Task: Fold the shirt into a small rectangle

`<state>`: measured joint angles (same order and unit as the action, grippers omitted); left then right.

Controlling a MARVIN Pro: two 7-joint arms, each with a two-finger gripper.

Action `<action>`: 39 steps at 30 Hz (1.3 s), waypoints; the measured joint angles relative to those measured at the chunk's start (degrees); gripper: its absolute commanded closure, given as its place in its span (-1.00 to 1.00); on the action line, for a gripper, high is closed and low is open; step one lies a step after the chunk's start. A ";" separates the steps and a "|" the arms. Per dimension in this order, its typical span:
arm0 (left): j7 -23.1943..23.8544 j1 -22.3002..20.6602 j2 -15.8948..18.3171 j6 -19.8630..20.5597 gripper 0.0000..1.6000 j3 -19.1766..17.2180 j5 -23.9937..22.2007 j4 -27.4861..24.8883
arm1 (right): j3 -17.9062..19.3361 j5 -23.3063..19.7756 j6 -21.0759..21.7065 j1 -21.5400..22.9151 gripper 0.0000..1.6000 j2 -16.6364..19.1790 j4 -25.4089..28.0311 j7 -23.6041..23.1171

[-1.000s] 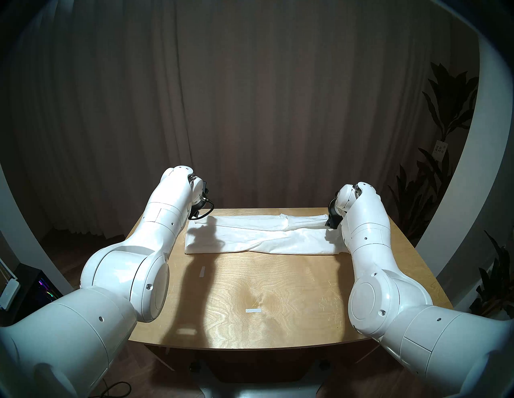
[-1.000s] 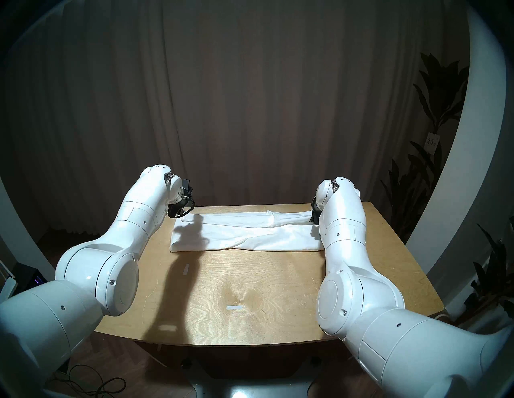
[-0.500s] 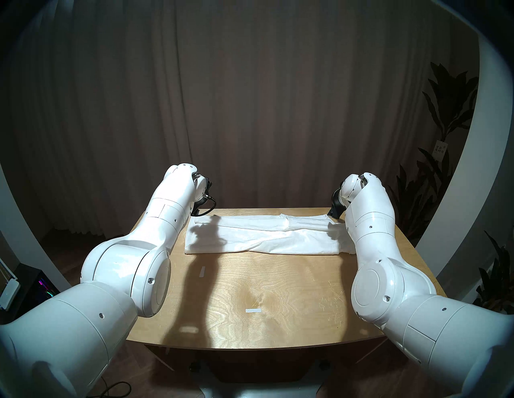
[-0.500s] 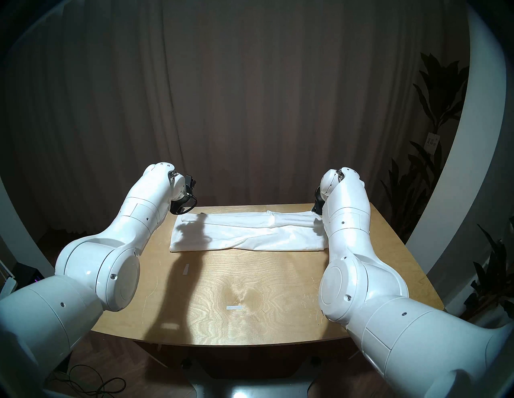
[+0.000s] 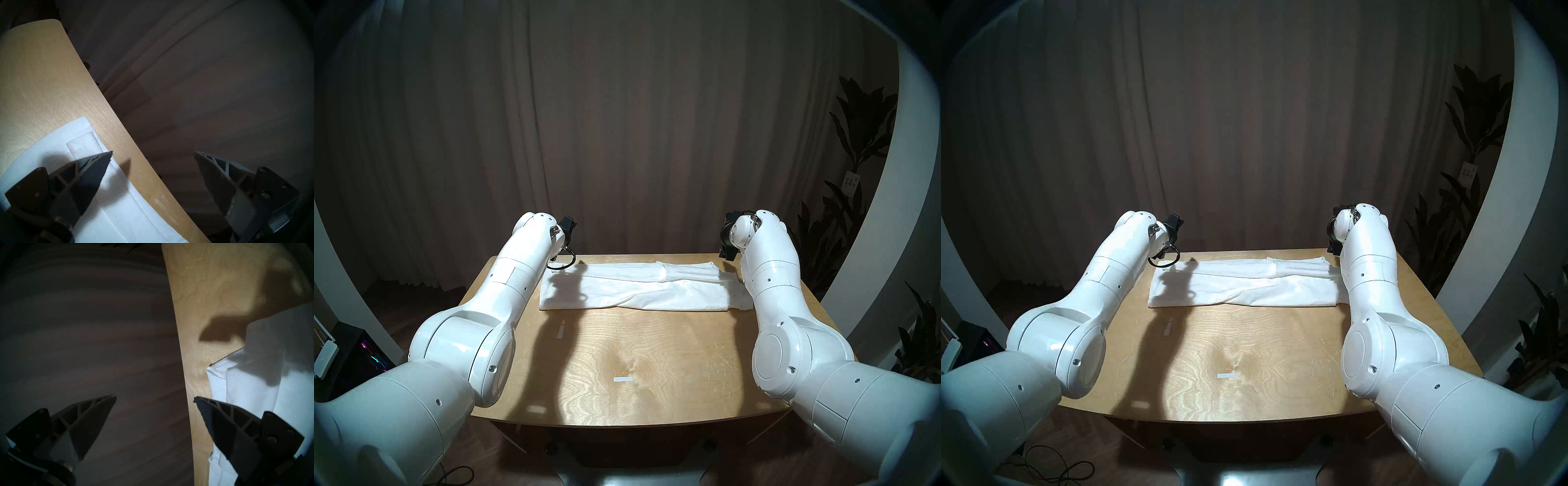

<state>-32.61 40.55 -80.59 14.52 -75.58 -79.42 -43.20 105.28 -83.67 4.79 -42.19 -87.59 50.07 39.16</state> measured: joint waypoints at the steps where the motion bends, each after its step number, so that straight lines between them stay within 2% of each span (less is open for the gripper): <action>1: 0.20 0.55 0.21 0.15 -1.00 0.07 0.05 -0.47 | -0.19 0.15 0.51 -0.43 -1.00 0.16 0.54 -0.15; 10: 1.29 4.90 1.89 1.24 -1.00 0.16 0.22 -3.62 | -1.62 1.37 3.81 -4.23 -1.00 1.35 4.38 -0.88; 24: 2.36 10.41 4.45 2.58 -1.00 -1.97 -0.34 -7.90 | -2.74 2.69 7.46 -9.59 -1.00 2.98 9.66 -1.37; 39: 3.72 15.56 5.69 4.21 -1.00 -2.80 -1.64 -11.19 | -4.93 2.14 11.15 -14.35 -1.00 1.69 13.29 -1.98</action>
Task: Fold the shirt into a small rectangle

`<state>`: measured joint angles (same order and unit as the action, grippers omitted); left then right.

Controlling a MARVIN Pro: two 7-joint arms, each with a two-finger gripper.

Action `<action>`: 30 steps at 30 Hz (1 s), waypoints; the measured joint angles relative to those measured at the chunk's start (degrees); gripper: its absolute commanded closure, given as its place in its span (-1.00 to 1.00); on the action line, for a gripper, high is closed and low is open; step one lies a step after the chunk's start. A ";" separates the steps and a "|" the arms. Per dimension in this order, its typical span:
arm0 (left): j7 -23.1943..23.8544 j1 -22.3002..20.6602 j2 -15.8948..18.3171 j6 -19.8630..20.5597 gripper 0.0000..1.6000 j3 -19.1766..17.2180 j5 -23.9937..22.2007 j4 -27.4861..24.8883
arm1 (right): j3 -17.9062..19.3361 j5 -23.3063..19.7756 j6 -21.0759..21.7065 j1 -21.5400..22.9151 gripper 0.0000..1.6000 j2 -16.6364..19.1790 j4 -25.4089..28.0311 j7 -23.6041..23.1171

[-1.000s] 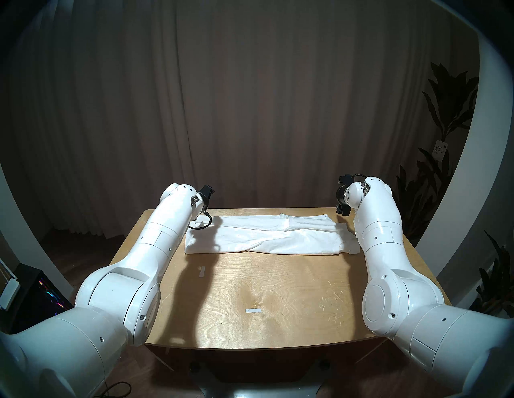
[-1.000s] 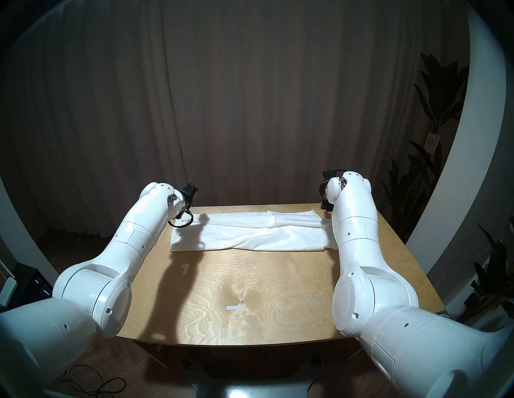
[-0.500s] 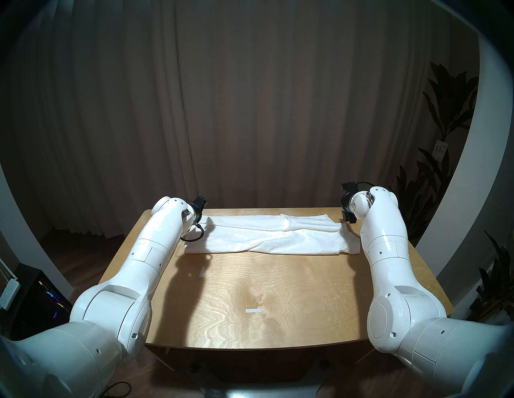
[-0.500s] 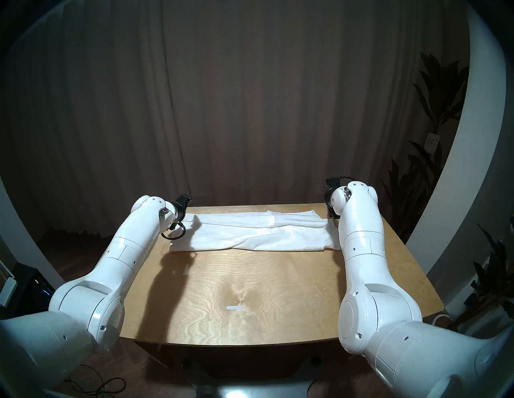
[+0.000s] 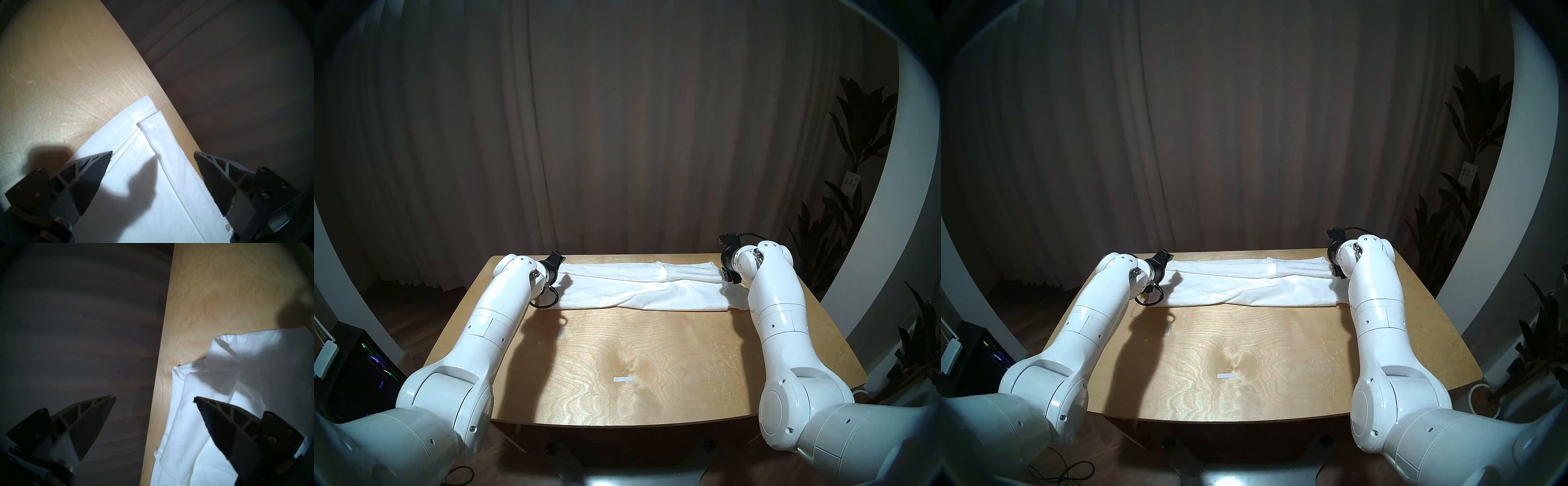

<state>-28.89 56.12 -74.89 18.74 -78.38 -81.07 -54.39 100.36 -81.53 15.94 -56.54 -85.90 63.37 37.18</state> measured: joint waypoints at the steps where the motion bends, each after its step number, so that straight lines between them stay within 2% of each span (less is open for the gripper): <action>1: 0.17 0.52 0.10 0.16 -1.00 -0.07 -0.15 -0.38 | -0.12 -0.20 0.34 -0.40 -1.00 -0.09 0.47 -0.11; 16: 2.17 4.43 1.14 1.37 -1.00 -1.08 -1.75 -4.81 | -0.44 -2.04 3.29 -4.15 -1.00 -0.21 5.17 -0.83; 30: 3.88 7.89 1.94 2.39 -1.00 -2.01 -3.29 -9.10 | 1.70 -3.58 5.54 -7.78 -1.00 1.19 9.16 -1.24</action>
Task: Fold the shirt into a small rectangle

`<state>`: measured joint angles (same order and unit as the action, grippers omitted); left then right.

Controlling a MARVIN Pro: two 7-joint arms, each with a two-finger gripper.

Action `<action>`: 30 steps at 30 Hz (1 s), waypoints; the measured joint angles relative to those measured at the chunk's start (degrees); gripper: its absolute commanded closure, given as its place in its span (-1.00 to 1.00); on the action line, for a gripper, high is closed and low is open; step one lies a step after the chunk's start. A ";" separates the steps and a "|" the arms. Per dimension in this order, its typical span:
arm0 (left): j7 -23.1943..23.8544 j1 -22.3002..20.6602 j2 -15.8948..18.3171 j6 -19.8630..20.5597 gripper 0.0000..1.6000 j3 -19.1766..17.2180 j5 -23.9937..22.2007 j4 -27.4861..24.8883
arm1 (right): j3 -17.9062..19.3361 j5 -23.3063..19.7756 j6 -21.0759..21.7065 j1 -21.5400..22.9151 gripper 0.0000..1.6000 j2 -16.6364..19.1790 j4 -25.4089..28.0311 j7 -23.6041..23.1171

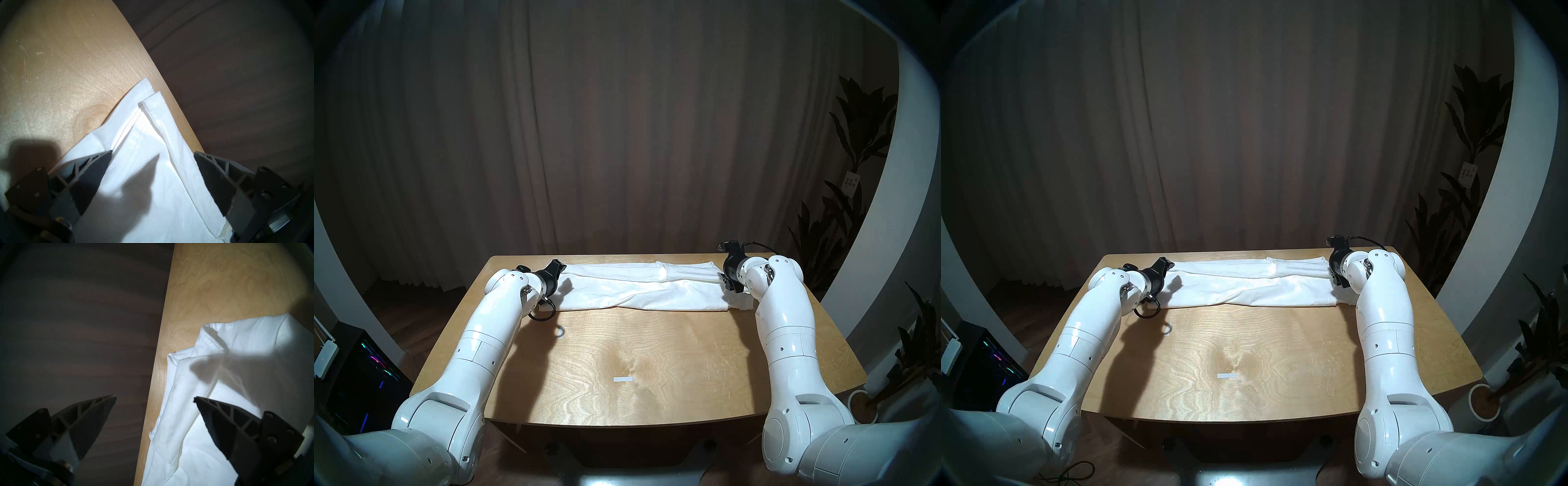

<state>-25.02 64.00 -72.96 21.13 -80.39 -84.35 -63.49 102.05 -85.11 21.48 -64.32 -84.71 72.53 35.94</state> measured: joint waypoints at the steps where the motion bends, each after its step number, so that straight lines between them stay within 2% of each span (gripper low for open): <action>1: 0.11 0.20 0.05 0.05 -1.00 -0.06 -0.11 -0.25 | 0.14 -0.09 0.13 -0.23 -1.00 0.09 0.20 -0.02; 30: 4.88 7.89 2.82 -1.95 -1.00 -5.73 -3.87 -13.02 | 3.50 -3.23 5.78 -9.88 -1.00 1.56 5.56 -0.19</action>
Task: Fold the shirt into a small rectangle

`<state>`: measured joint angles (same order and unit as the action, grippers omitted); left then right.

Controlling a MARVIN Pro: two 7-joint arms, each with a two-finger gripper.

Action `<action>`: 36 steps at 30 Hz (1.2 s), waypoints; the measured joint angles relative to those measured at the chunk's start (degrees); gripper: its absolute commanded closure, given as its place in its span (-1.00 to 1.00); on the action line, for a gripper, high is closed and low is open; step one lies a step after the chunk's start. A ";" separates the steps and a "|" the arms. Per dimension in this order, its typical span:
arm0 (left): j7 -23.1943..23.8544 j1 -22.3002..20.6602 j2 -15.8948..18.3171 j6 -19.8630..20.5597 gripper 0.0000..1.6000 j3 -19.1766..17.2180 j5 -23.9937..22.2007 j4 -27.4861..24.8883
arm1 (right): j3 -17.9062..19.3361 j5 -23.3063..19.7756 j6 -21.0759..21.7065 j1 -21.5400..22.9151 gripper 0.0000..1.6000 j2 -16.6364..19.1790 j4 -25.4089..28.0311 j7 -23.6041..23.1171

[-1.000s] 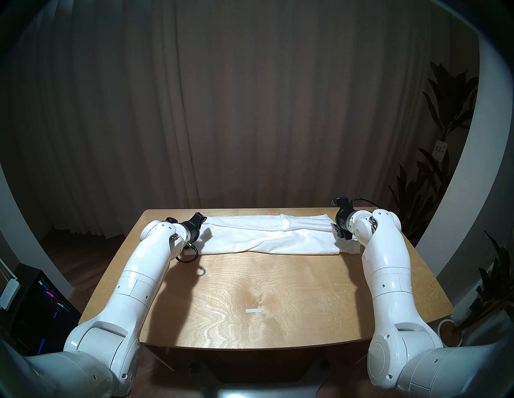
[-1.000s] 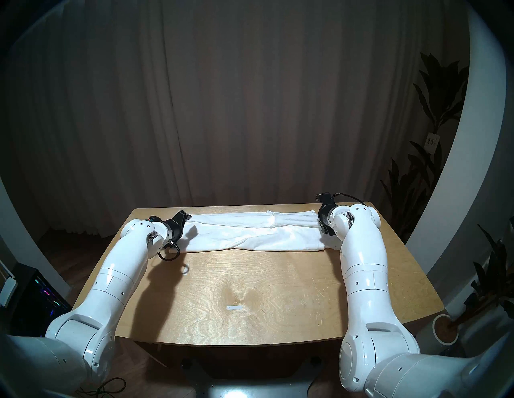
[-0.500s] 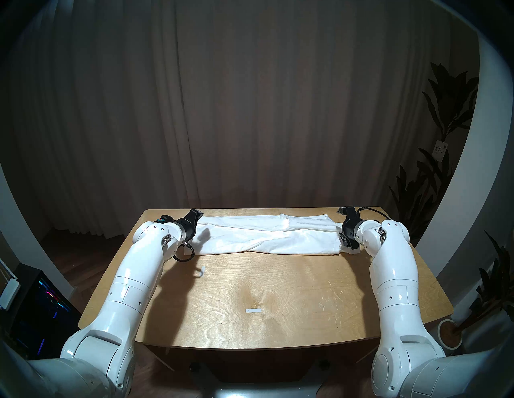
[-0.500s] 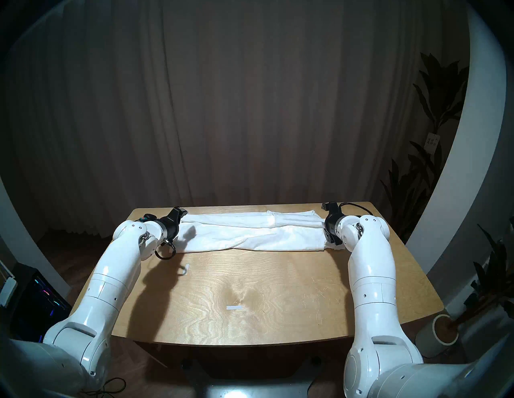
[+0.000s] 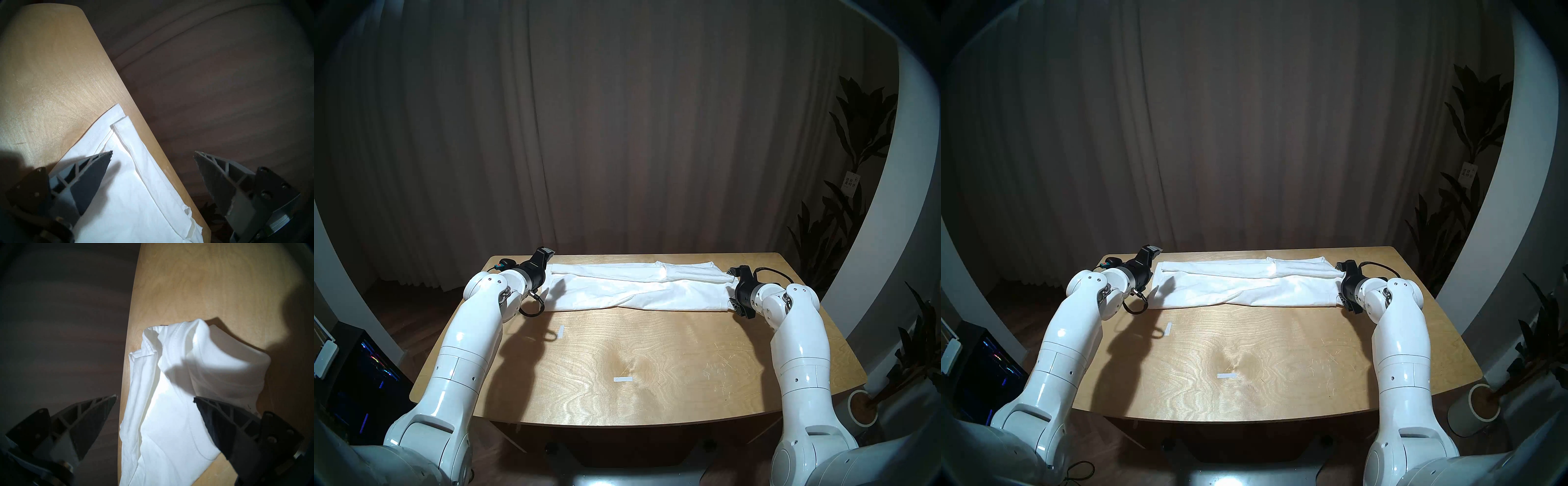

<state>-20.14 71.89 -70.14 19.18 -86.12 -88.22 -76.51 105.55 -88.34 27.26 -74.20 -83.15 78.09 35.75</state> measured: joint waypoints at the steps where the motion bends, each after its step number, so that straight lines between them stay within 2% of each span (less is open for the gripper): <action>1: 0.10 0.25 0.04 -0.06 -1.00 -0.14 -0.07 -0.28 | 0.07 -0.09 0.15 -0.20 -1.00 0.02 0.16 -0.02; 26: 2.65 12.96 0.82 -3.21 -1.00 -5.60 -3.43 -9.66 | 1.94 -3.77 6.58 -6.19 -1.00 0.88 10.26 -1.90; 36: 5.11 17.56 0.77 -4.86 -1.00 -9.21 -5.57 -16.39 | 3.20 -5.37 9.62 -10.29 -1.00 1.21 15.38 -2.61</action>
<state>-15.03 89.44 -69.36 14.32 -95.33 -93.80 -92.90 108.75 -93.71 36.88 -84.50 -81.94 93.47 33.14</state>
